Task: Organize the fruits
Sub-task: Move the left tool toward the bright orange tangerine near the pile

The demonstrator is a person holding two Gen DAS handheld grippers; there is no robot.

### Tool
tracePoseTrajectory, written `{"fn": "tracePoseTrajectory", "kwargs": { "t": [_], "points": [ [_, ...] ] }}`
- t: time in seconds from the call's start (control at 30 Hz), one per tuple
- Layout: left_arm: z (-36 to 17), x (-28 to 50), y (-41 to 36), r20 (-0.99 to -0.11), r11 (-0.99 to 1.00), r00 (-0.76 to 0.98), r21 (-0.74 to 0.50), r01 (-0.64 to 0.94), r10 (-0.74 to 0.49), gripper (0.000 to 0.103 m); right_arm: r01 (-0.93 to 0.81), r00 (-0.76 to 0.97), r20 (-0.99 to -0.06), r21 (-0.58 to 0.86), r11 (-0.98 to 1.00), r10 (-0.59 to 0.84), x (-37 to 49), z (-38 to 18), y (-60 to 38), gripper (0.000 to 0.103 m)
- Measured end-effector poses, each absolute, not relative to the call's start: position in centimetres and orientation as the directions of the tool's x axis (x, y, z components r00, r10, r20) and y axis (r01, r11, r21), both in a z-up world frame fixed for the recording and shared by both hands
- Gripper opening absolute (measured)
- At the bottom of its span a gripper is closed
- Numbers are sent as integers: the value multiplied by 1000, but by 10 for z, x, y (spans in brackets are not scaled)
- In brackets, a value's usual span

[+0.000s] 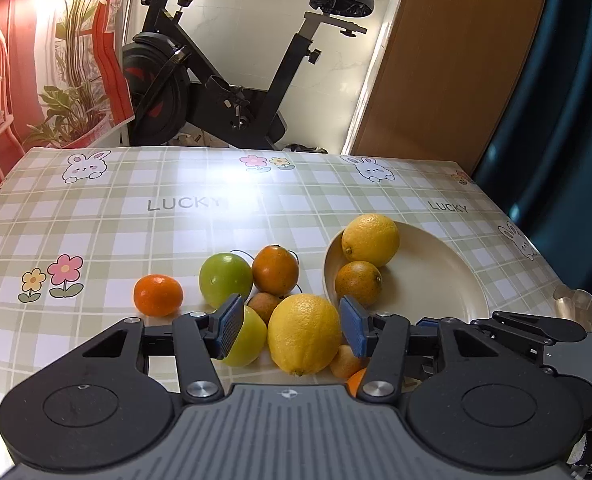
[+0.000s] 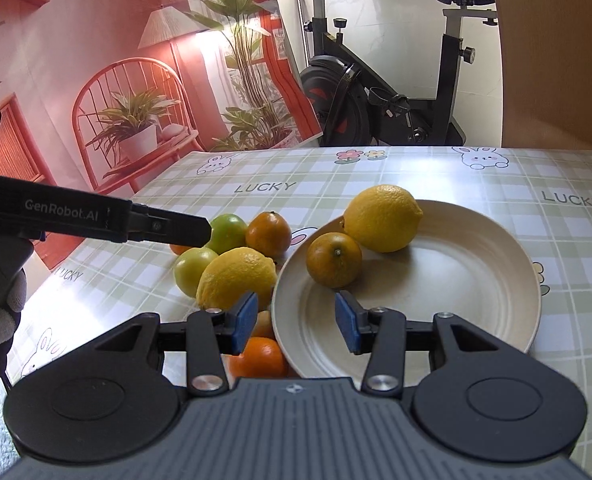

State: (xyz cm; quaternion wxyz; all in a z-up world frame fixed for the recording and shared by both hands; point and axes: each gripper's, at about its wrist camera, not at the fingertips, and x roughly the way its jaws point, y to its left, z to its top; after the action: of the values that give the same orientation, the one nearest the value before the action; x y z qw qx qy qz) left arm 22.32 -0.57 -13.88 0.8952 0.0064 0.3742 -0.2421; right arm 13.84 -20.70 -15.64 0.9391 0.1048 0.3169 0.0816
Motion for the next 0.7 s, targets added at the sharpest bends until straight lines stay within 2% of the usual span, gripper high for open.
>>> {"fn": "tracePoseTrajectory", "kwargs": {
  "t": [0.43, 0.6, 0.7],
  "points": [
    [-150, 189, 1, -631, 879, 626, -222, 421, -459, 56, -177, 740, -621, 191, 966, 258, 132, -169, -172, 47],
    [-164, 177, 7, -631, 885, 623, -287, 368, -463, 55, -187, 728, -629, 201, 962, 273, 129, -173, -168, 47],
    [-169, 175, 9, -642, 890, 619, -285, 356, -453, 55, -197, 712, -641, 208, 958, 286, 130, -178, -166, 47]
  ]
}}
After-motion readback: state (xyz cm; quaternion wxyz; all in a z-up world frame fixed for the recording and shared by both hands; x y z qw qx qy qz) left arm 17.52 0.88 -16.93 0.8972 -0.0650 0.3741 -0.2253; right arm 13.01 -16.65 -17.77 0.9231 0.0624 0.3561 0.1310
